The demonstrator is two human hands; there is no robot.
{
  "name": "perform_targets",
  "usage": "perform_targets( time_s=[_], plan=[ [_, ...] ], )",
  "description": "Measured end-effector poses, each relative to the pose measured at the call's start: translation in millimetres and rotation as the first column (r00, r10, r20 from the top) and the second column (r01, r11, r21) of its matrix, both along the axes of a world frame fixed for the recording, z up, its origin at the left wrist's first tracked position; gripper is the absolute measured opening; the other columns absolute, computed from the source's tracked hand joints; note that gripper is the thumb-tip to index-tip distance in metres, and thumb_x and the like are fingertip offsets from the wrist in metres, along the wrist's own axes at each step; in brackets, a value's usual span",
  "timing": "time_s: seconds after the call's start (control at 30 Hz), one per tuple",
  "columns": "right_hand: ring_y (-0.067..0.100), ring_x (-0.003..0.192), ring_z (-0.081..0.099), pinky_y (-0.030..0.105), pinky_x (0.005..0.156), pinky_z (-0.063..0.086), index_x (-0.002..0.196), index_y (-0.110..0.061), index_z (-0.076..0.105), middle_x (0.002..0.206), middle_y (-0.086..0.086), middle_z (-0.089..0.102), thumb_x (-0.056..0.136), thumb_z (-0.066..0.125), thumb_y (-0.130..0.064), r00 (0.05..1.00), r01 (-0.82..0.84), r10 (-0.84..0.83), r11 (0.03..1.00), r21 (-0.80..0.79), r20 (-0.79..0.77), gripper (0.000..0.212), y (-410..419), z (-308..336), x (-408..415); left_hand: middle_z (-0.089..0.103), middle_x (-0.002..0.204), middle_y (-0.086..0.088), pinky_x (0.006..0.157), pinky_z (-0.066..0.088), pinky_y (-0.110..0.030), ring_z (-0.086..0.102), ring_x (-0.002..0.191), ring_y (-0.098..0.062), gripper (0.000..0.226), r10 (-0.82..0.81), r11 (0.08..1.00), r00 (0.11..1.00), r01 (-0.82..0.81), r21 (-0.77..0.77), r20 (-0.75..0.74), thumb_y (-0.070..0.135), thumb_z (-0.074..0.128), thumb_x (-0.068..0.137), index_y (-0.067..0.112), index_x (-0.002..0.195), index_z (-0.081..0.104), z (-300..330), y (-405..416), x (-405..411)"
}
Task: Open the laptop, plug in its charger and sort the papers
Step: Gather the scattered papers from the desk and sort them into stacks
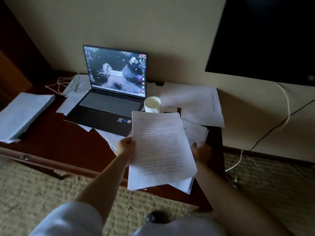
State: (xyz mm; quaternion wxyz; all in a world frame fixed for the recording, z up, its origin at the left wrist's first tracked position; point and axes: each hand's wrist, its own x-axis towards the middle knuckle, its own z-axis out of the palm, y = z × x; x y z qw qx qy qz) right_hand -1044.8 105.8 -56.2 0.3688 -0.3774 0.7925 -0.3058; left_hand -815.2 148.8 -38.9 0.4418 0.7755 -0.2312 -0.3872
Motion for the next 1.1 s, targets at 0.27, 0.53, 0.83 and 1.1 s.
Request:
perform_targets(
  time_s=[0.27,0.53,0.83,1.1],
  plan=[
    [0.028,0.113,0.056,0.036,0.093,0.048,0.135,-0.015,0.046,0.127,0.007,0.056,0.099,0.036,-0.034,0.964,-0.262,0.260,0.964,0.041,0.059,0.042,9.4,-6.3,6.9,0.074,0.089,-0.010,0.077,0.060,-0.044,0.071,0.079,-0.026,0.021,-0.045,0.994,0.993,0.055,0.094,-0.113,0.005,0.073,0.073,0.010,0.093,0.074,-22.8,-20.8,-13.7],
    [0.029,0.119,0.053,0.042,0.095,0.050,0.139,-0.009,0.035,0.130,0.011,0.053,0.095,0.047,-0.023,0.912,-0.328,0.336,0.942,0.073,-0.233,0.047,19.2,-24.2,15.7,0.073,0.090,-0.009,0.067,0.058,-0.030,0.069,0.075,-0.022,0.025,-0.062,0.992,0.996,0.068,0.103,-0.061,0.005,0.077,0.073,0.006,0.097,0.073,-26.6,-26.4,-20.3],
    [0.028,0.111,0.056,0.035,0.084,0.055,0.125,-0.011,0.047,0.122,0.012,0.055,0.085,0.061,-0.014,0.898,-0.235,0.249,0.968,0.084,-0.362,0.043,17.2,-23.1,18.3,0.065,0.078,0.002,0.048,0.050,-0.022,0.064,0.066,-0.014,0.033,-0.080,0.994,0.991,0.087,0.065,-0.111,0.011,0.085,0.066,0.011,0.092,0.064,-17.2,-35.6,-26.8],
    [0.030,0.096,0.061,0.039,0.077,0.056,0.101,-0.007,0.058,0.105,0.012,0.059,0.087,0.048,-0.003,0.930,-0.089,0.124,0.989,0.116,-0.346,0.017,12.0,-24.3,13.3,0.060,0.076,-0.001,0.063,0.050,-0.029,0.059,0.071,-0.019,0.033,-0.184,0.982,0.981,0.186,0.035,-0.059,0.036,0.047,0.098,0.013,0.080,0.061,-25.8,-55.4,-38.0]
  ],
)
